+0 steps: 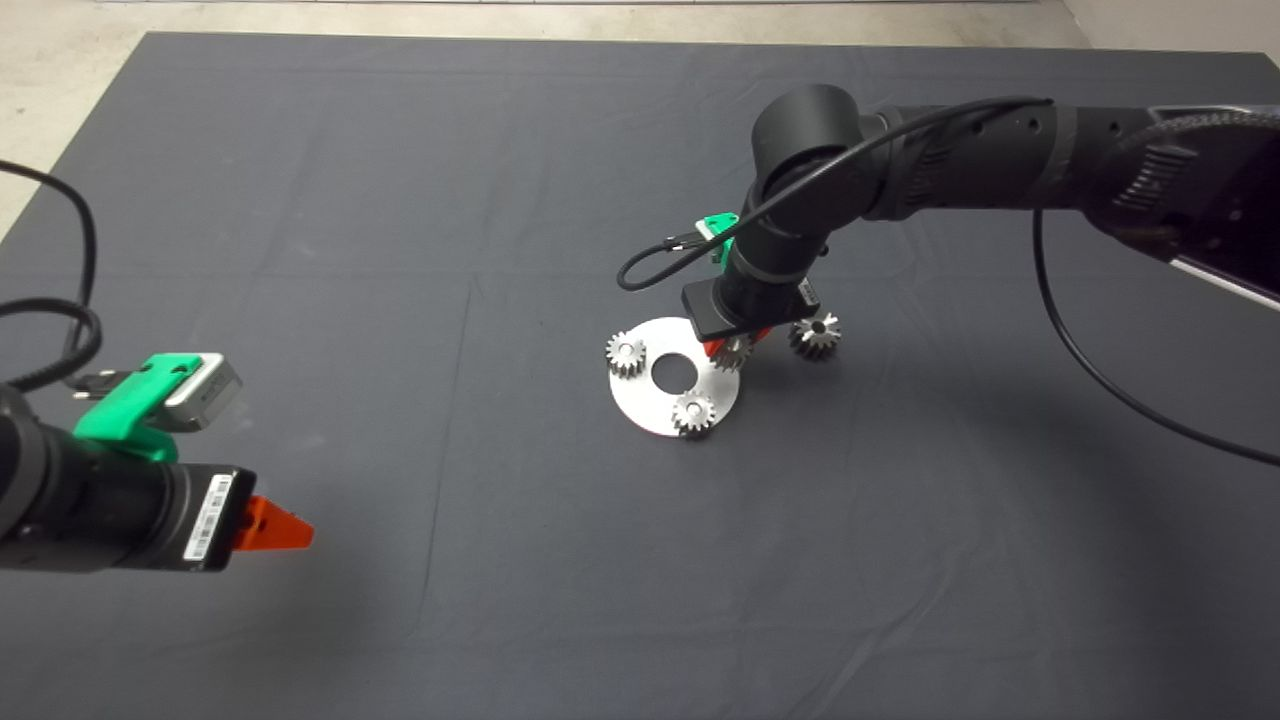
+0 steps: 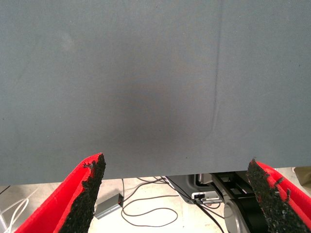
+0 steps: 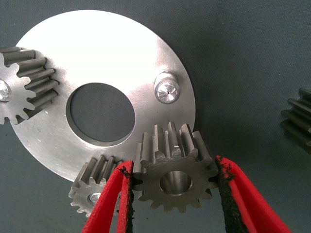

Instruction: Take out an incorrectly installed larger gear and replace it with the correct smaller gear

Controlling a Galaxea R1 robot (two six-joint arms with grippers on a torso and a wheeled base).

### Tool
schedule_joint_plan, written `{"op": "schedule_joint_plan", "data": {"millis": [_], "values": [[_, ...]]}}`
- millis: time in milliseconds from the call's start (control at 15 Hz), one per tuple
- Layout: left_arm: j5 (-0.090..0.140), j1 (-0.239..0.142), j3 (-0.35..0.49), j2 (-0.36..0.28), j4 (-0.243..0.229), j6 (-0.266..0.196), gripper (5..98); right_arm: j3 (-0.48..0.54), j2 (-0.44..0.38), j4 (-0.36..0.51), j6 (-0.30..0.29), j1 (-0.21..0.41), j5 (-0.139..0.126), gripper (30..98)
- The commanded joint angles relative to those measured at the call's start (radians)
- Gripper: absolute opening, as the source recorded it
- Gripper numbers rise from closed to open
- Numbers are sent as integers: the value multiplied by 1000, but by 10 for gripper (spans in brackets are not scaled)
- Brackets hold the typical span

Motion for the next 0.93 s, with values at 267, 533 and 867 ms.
{"op": "schedule_joint_plan", "data": {"millis": [267,533,867], "values": [[4,-3,4,0,-2,-1,744,-42,11,43,-53,30,-90,351],[4,-3,-1,-1,-1,-1,744,-74,20,45,-84,32,-88,351],[4,-3,-2,-1,-1,-1,744,-76,56,75,-85,47,-92,351]]}}
